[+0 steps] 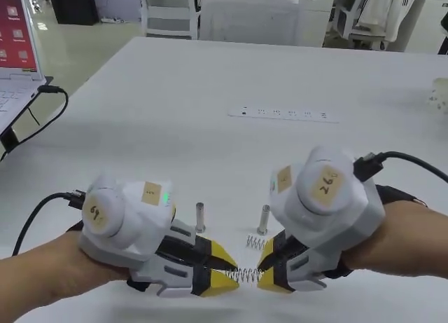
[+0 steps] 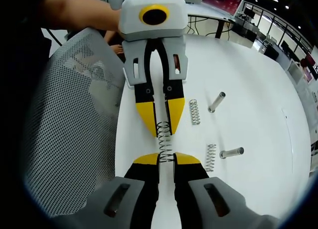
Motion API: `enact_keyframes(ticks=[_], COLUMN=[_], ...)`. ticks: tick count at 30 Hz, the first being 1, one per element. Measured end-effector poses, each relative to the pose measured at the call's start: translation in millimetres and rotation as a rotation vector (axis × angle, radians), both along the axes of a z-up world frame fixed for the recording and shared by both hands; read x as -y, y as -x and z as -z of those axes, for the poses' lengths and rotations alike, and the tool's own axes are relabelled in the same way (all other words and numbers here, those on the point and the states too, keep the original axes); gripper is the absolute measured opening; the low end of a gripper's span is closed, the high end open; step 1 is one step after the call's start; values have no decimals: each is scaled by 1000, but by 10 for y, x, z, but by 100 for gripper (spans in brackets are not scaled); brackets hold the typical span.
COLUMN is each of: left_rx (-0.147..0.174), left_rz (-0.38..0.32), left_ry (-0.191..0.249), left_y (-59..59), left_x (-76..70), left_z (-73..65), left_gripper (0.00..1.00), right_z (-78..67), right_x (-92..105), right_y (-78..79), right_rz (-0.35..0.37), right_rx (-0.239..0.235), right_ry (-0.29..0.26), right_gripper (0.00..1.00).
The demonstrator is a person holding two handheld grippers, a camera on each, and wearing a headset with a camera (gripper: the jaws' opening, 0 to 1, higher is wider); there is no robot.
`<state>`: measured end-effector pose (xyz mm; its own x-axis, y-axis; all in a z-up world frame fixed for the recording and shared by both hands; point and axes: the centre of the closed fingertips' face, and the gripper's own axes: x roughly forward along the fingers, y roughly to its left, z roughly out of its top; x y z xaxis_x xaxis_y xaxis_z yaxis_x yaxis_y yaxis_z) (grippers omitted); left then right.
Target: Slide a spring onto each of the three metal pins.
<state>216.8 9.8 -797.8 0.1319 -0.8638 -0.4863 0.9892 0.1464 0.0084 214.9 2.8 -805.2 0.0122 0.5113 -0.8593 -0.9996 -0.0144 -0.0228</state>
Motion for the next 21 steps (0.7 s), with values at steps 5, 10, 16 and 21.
enact_keyframes(ticks=[5, 10, 16, 21], left_rx=[-10, -12, -15, -14], left_rz=[2, 3, 2, 4], left_ry=[1, 0, 2, 3], left_y=[-1, -3, -5, 5], left_x=[9, 8, -2, 1], left_z=[-3, 0, -2, -9], left_gripper=[2, 1, 1, 1], right_z=[-9, -6, -4, 12], right_x=[2, -2, -6, -1], right_y=[5, 14, 9, 10], right_rz=[-6, -4, 1, 5], right_rx=[2, -2, -7, -16], right_ry=[-2, -7, -13, -19], right_gripper=[8, 8, 9, 9])
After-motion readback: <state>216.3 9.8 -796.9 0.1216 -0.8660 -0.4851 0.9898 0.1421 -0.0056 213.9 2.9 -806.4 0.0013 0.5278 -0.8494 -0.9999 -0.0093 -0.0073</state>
